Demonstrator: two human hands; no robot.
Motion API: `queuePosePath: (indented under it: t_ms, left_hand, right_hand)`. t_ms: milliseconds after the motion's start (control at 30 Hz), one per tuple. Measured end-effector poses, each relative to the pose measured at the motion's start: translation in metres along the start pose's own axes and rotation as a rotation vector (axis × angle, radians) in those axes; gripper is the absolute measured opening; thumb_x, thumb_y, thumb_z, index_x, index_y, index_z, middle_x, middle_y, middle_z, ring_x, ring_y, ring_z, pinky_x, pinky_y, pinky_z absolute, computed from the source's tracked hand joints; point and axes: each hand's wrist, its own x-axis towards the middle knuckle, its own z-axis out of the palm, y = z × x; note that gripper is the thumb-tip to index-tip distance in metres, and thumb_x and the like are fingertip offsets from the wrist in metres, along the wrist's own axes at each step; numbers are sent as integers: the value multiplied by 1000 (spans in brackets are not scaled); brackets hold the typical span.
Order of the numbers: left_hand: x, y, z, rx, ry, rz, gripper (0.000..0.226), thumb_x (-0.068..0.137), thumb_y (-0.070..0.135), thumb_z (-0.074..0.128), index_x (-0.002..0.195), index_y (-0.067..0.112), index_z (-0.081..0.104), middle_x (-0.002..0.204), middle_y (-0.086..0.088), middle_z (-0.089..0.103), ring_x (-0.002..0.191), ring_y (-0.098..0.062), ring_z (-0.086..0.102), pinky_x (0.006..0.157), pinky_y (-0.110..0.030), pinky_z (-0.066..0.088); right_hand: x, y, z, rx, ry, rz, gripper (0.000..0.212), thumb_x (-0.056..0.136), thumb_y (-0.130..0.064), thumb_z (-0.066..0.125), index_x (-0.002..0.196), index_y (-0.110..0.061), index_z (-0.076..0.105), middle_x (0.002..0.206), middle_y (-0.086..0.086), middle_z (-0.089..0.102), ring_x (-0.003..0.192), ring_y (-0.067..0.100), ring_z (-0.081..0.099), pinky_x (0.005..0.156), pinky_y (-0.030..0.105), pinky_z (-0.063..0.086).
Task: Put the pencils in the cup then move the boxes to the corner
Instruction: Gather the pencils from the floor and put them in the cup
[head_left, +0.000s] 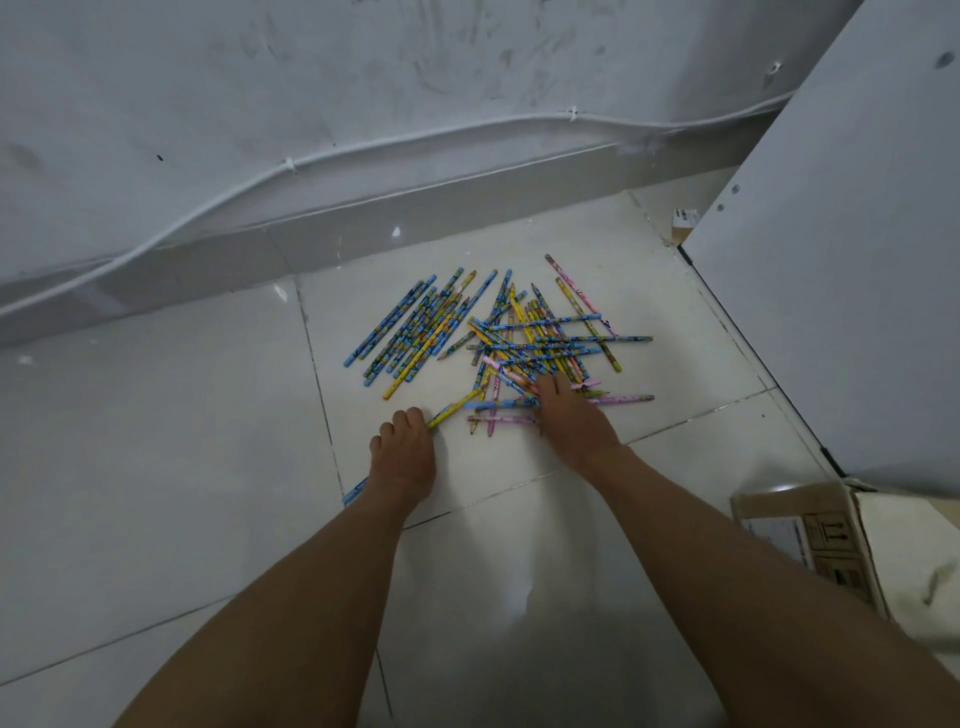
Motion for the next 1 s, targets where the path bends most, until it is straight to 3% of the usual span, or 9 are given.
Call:
queuePosePath:
  t_ms: [167,367,500,567,633,767,867,933,1000]
  left_hand:
    - [-1,-2,-7,-105,35,-24,25,95,6,35,120,5,40,117,-16,54,105,-33,49,88,-39,38]
    - [-4,11,-14,-279,35,-101,28,91,-1,36,117,6,42,119,-17,54,108,-36,46,86,-41,34]
    - [-15,12,-6,-357,39,-138,23,94,2,35,115,5,42,117,-17,54,105,-36,48,84,-41,35]
    - [-20,11,-1,-378,58,-150,23,93,0,36,114,5,42,116,-18,54,103,-36,50,81,-40,37]
    - [-25,8,3,-375,72,-177,22,94,1,38,115,4,44,116,-18,54,102,-36,52,80,-41,38]
    - [-34,-3,10,-353,96,-239,25,97,13,43,120,3,45,117,-18,52,104,-37,53,84,-44,41]
    - [-38,-11,10,-301,104,-247,21,99,17,43,114,3,49,115,-18,53,102,-36,55,81,-42,42]
    - [-40,-14,9,-236,103,-233,21,99,15,41,113,3,51,116,-17,53,102,-34,55,80,-41,41]
    - [-43,-12,8,-195,103,-203,22,99,14,40,115,2,50,118,-17,51,103,-34,54,80,-41,42]
  right_hand:
    - [3,5,-11,-72,-39,-54,42,95,-3,45,136,-9,40,130,13,46,107,35,60,72,42,48]
    - [4,-1,-1,-190,-31,-52,41,95,-4,46,136,-8,44,129,18,45,107,36,59,75,45,52]
    - [1,-9,0,-317,-3,-56,28,78,-6,70,105,-6,63,111,18,60,86,35,66,63,43,55]
    - [1,-8,2,-370,22,-56,32,60,-10,85,87,-10,68,91,12,67,71,30,66,55,37,55]
    - [0,-7,0,-384,71,-58,34,55,-9,88,82,-12,68,81,8,67,69,30,65,56,36,55]
    - [-4,-5,-8,-399,135,-30,38,52,-10,87,84,-15,67,78,5,67,75,31,64,63,39,52]
    - [-10,-5,-11,-411,179,-9,36,52,-10,84,83,-19,66,72,0,67,76,30,61,71,39,37]
    - [-14,-3,-12,-438,254,-16,28,61,-6,74,85,-19,67,68,0,68,77,30,61,72,39,28]
    - [-17,0,-13,-424,323,-15,23,72,-6,52,85,-17,68,64,1,67,74,29,61,74,40,28]
